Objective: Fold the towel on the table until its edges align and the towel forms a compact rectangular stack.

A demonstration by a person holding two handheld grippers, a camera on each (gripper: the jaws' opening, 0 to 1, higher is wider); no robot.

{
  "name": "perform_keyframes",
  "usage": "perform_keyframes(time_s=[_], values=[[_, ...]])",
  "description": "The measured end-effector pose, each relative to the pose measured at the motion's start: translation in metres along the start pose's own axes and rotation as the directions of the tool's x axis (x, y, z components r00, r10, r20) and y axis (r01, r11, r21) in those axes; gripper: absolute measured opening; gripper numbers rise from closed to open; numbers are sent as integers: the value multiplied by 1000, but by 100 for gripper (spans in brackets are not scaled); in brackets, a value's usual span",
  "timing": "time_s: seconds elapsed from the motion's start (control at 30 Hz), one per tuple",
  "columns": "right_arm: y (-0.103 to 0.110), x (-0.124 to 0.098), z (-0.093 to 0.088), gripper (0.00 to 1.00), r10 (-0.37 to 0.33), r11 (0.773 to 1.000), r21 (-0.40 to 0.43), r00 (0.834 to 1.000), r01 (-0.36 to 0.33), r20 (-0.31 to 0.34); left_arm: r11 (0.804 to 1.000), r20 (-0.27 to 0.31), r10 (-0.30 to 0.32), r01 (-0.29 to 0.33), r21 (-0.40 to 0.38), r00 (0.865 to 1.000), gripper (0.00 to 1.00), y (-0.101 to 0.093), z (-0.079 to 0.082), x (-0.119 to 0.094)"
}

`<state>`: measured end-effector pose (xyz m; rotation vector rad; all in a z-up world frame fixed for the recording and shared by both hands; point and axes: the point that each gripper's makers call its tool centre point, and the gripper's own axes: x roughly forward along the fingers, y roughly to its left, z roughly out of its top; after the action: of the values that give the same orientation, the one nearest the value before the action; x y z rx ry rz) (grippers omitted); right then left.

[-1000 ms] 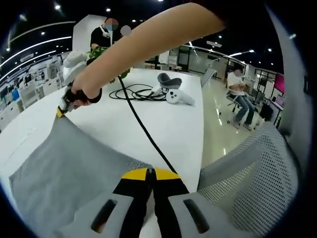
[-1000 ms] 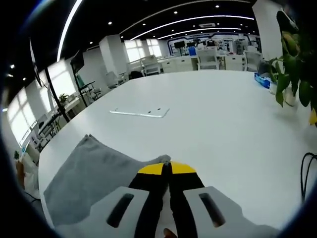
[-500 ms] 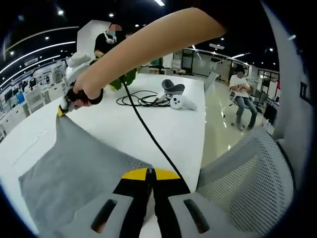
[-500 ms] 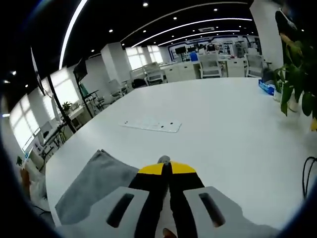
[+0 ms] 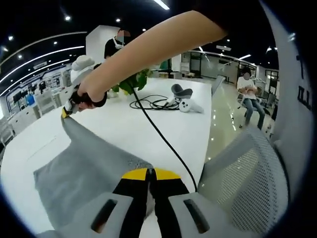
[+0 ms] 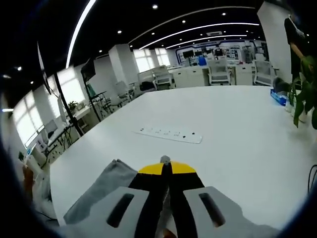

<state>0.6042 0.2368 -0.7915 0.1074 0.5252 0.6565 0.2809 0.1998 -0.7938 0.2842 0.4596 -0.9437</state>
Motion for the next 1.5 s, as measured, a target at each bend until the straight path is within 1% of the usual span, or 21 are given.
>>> perform_keyframes(time_s=[0.17,0.23,0.3,0.57,0.63,0.77,0.87,1.07,1.1,1.13,1.2,1.3,1.37,1.5], values=[[12,6,5,0,0,1000,10,1000,0,13,999,19,38,-37,-39,999,3,10,-1,-16],[20,6,9,0,1,1000,13,1000,-1,16,996,31,49,-47,-75,998,3,14,-3,-23],[27,10,11,0,4,1000,9,1000,-4,15,995,33,51,-48,-86,998,3,16,-4,-27],[53,28,23,0,15,1000,15,1000,-15,27,990,29,83,-79,-113,996,3,35,-21,-61],[57,30,22,0,17,1000,15,999,-18,28,988,22,91,-87,-125,996,3,40,-26,-68],[68,41,26,0,19,1000,-2,999,-19,28,984,0,110,-109,-143,994,3,49,-37,-81],[82,43,26,0,27,1000,-4,999,-27,26,979,-6,116,-115,-168,993,3,53,-42,-88],[101,50,26,0,32,999,-29,999,-31,6,967,-9,132,-131,-219,991,3,61,-54,-104],[103,51,26,0,32,999,-33,999,-32,4,972,-25,142,-145,-184,989,3,64,-58,-107],[106,51,27,0,33,999,-38,999,-33,2,974,-32,145,-149,-172,989,3,65,-60,-109],[110,51,27,0,35,999,-41,999,-35,1,971,-23,141,-142,-190,990,3,67,-62,-114],[117,57,26,0,25,998,-57,1000,-26,-7,966,-15,146,-145,-213,989,3,72,-64,-120],[120,63,26,0,26,998,-54,1000,-26,-11,965,-18,149,-149,-217,989,3,75,-68,-123],[134,68,21,0,37,997,-69,999,-38,-25,957,-20,150,-150,-248,988,3,80,-77,-128]])
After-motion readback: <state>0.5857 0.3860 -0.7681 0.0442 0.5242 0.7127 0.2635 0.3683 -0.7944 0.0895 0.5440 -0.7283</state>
